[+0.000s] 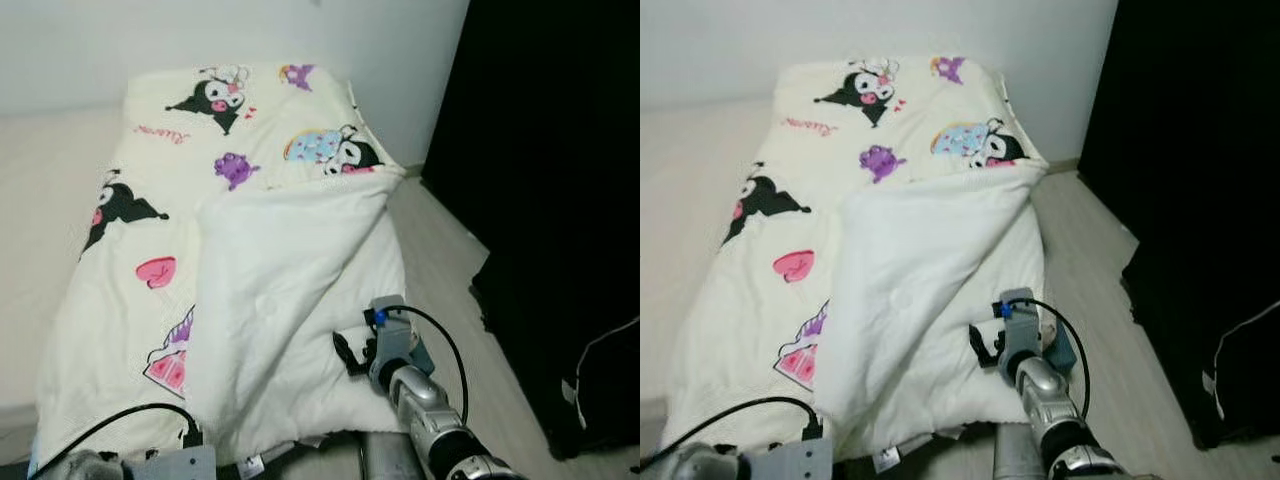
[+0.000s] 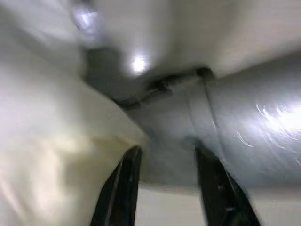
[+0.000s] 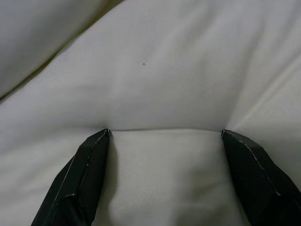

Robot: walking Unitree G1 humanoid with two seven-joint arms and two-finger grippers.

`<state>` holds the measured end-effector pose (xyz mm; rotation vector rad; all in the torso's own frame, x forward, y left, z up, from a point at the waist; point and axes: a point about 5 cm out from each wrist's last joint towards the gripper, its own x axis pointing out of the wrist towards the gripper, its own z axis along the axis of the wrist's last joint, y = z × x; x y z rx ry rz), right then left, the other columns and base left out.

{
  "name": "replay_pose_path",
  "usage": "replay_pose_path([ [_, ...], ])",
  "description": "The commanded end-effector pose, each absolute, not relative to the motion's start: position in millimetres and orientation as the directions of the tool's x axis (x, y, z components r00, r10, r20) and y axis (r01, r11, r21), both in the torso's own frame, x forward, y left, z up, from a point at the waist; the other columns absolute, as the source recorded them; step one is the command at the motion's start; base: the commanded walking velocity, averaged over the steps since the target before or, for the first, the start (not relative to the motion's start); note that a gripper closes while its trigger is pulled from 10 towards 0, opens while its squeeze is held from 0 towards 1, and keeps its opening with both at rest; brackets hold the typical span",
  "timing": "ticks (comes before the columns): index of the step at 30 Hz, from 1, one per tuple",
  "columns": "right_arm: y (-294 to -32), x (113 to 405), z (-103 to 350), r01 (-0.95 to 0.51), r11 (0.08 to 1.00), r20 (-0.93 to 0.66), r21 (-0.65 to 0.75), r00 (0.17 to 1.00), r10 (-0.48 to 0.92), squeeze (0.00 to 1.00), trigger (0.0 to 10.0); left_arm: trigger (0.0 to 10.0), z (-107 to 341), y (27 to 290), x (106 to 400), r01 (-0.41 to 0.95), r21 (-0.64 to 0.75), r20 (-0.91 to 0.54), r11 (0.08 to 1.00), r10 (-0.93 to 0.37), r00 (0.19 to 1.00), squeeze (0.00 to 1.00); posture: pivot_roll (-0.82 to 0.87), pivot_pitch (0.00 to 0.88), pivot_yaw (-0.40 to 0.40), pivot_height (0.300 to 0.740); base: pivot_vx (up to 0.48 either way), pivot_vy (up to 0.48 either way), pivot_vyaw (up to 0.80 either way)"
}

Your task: Clean up the room

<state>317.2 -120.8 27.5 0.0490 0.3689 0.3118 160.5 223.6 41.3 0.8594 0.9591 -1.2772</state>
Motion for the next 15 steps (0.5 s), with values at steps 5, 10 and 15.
replay_pose_path([
  [5,-120.7,300.6,4.5,-0.266,0.952,-0.457,0.154,0.835,0.307,0.0,10.0,10.0,52.3,230.2,115.0,0.961,-0.275,-0.893,-0.028,-0.363,-0.266,1.0,-0.15,0.187,0.009,0.511,0.0,0.0,0.0],
  [10,-121.3,301.0,4.7,-0.26,0.952,-0.458,0.159,0.835,0.305,0.0,10.0,10.0,91.3,204.5,132.3,0.968,-0.251,-0.761,-0.02,-0.614,-0.21,1.0,-0.14,0.186,0.008,0.511,0.0,0.0,0.0],
  [15,-121.0,301.2,4.8,-0.261,0.952,-0.459,0.16,0.834,0.306,0.0,10.0,10.0,128.1,178.6,201.0,0.97,-0.075,-0.405,0.232,-0.896,0.183,1.0,-0.15,0.18,0.01,0.511,0.0,0.0,0.0],
])
